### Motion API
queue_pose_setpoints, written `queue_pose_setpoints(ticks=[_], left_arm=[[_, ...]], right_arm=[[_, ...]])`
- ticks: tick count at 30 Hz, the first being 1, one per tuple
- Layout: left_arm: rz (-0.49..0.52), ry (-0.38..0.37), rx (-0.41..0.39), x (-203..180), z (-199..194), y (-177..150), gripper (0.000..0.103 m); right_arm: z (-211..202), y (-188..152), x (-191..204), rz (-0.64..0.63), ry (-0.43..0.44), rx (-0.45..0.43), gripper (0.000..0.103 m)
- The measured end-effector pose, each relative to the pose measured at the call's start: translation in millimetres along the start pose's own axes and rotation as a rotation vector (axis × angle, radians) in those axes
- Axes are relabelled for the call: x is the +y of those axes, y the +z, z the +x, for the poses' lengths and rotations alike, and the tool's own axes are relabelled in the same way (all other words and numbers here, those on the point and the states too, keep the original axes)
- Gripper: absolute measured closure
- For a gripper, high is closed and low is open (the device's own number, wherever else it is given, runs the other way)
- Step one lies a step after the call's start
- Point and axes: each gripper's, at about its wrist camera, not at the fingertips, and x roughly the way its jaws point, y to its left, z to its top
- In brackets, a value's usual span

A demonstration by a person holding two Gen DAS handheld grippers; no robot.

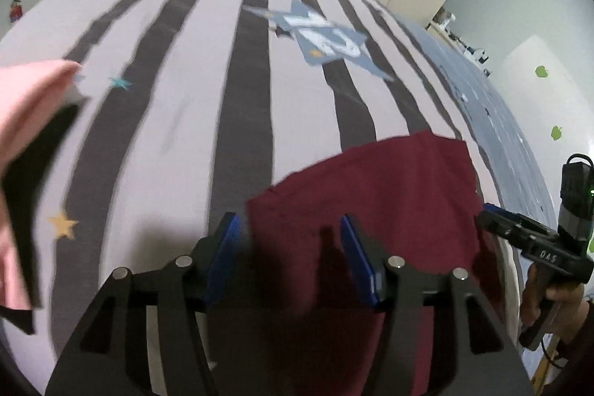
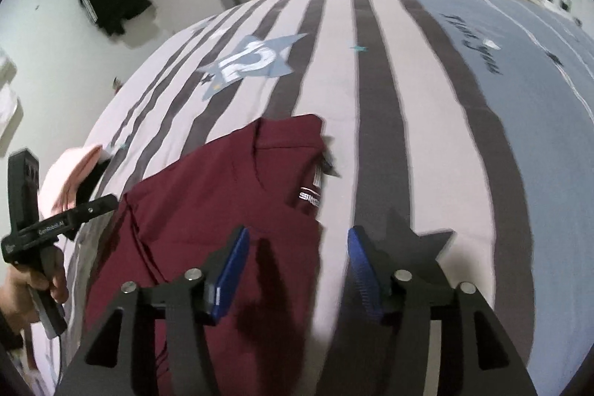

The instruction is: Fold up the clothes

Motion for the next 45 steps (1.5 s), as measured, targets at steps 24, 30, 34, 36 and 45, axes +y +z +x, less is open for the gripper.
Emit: queue_pose_setpoints(ticks=[24,30,34,36,45], left_arm=[[0.026,0.084,0.01,-23.6,21.7,-0.7,0.094],[0.023,0.074,-0.039,-26.4,9.0,15.0,0.095],[0.053,0.08,-0.079,-33.6,-0.3,41.1,0.095],[0.044,0.08,-0.102,-33.8,-3.8,58.9,0.095],[0.092,0.102,-0.155,-39.2,-9.1,113.8,0.095]], right_arm=[[32.8,0.4,4.6,0.02,0.018,0.062,0.088],[29.6,5.1,9.1,-0.004,0.017,0.055,0.094],[25.3,25.8,10.0,-0.008,0.007,0.037,0.094],[23.3,39.7,10.8,-0.009,0.001,0.025,0.094],[14.3,101.9,14.3,-0.01,-0.027,-0.028,0.094]])
